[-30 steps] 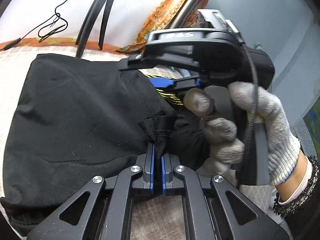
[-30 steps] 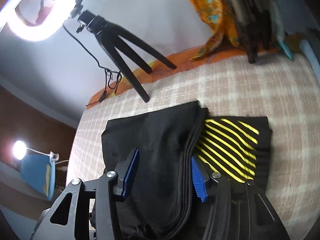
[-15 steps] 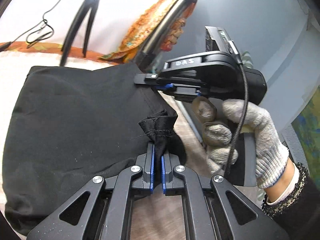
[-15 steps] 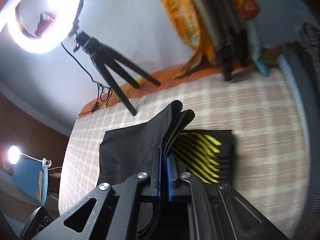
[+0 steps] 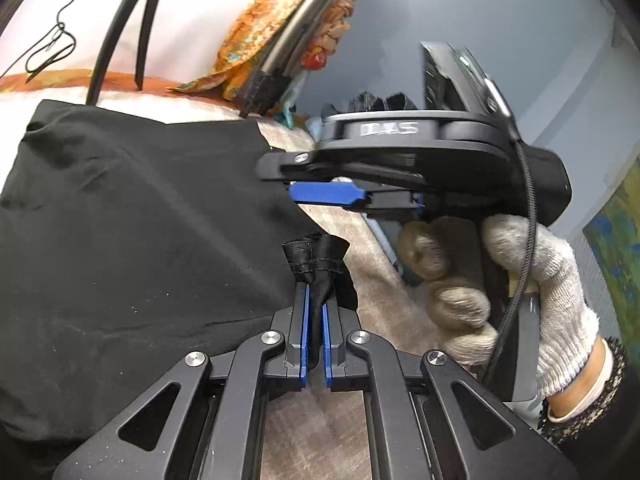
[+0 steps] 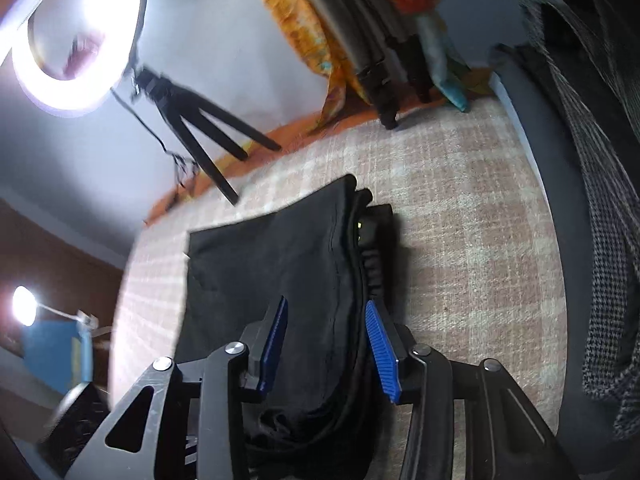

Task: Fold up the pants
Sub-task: 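Open both grippers and release the folded shorts onto the bed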

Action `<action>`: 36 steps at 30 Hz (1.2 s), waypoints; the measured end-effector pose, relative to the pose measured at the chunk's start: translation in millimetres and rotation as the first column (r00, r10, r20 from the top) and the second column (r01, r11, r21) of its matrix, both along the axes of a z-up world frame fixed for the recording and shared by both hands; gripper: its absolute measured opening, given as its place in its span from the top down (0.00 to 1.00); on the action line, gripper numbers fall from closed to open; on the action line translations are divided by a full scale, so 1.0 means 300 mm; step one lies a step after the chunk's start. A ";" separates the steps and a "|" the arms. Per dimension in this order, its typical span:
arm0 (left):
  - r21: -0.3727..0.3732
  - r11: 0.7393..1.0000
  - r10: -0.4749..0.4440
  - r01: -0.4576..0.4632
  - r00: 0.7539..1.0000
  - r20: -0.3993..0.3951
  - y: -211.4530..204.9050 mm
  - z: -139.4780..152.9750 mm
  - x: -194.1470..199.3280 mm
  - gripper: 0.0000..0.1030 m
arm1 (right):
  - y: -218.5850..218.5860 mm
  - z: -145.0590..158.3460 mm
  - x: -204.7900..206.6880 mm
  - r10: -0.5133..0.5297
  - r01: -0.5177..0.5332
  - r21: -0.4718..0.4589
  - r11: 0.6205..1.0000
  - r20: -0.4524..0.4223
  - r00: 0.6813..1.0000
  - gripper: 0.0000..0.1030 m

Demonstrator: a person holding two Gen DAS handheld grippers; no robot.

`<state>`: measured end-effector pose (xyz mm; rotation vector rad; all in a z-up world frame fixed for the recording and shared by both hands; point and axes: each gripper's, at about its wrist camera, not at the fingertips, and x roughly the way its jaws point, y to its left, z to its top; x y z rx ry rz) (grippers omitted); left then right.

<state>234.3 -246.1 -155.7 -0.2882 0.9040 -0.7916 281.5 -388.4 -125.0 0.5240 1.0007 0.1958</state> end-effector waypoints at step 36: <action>0.228 0.967 0.119 -0.113 0.993 -0.016 0.452 -0.026 -0.031 0.71 | 0.005 0.021 0.233 0.000 0.017 -0.159 0.987 0.105 0.994 0.97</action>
